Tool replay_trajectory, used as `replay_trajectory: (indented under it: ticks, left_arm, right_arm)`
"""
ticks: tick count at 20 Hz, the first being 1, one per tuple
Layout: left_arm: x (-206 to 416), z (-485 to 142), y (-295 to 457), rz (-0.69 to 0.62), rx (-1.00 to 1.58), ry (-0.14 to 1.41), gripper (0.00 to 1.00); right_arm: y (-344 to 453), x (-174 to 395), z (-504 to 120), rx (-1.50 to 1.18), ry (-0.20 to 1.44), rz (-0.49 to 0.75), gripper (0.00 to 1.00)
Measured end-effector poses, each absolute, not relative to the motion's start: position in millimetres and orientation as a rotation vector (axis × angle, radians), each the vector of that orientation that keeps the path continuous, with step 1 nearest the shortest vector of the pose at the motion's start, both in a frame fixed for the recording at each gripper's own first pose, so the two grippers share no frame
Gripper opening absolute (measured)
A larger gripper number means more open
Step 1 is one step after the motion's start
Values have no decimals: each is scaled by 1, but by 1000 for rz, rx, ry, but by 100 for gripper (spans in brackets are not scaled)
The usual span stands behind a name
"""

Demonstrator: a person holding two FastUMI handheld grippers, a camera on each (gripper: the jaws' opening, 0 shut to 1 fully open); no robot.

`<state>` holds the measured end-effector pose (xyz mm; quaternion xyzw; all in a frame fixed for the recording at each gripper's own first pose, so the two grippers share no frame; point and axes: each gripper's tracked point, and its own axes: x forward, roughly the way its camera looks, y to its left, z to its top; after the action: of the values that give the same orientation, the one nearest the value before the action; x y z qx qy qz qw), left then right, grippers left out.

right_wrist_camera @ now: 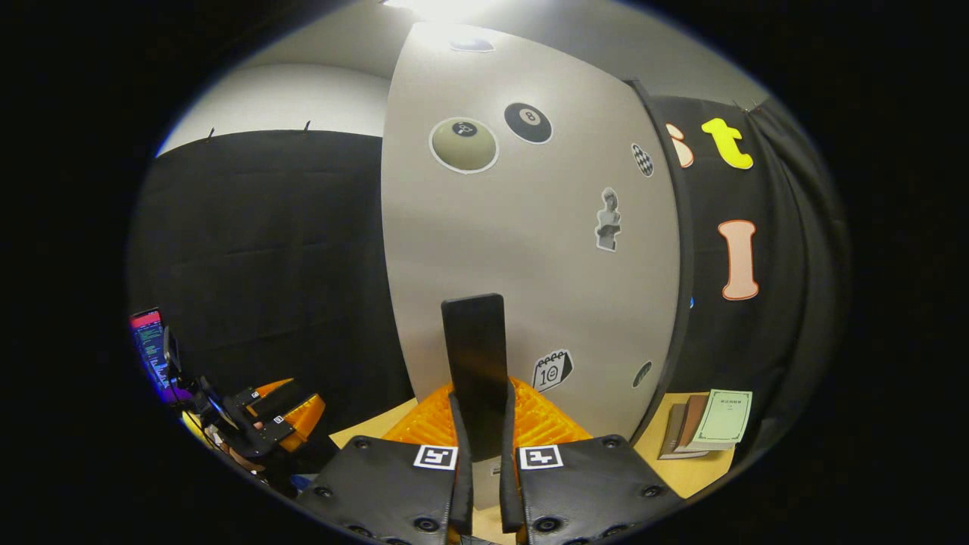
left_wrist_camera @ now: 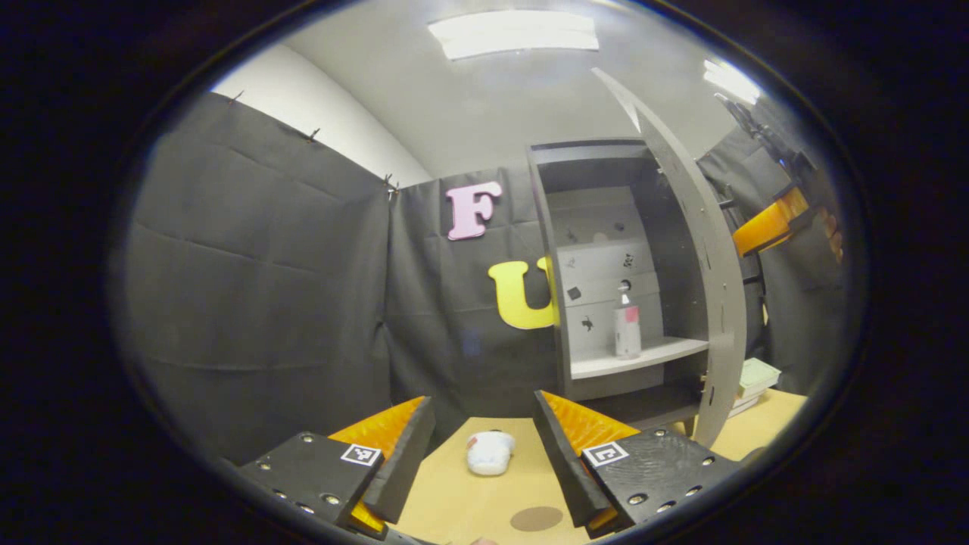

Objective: Open the cabinet door with the right hand, grasp the bottle in the cabinet with the left hand and place it on the coaster, then close the cabinet door with the right hand.

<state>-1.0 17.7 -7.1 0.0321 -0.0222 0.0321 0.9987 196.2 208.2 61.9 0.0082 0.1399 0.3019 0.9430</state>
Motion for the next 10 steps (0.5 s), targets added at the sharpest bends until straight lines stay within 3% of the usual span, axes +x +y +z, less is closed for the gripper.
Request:
replay_trajectory:
  ticks: [9, 10]
  left_arm:
    - [3, -15, -34, -8, 56, -29, 79]
    - [3, -14, -39, -14, 57, -29, 80]
  right_arm:
    - [173, 178, 68, -16, 250, 560, 16]
    - [169, 176, 70, -25, 246, 548, 19]
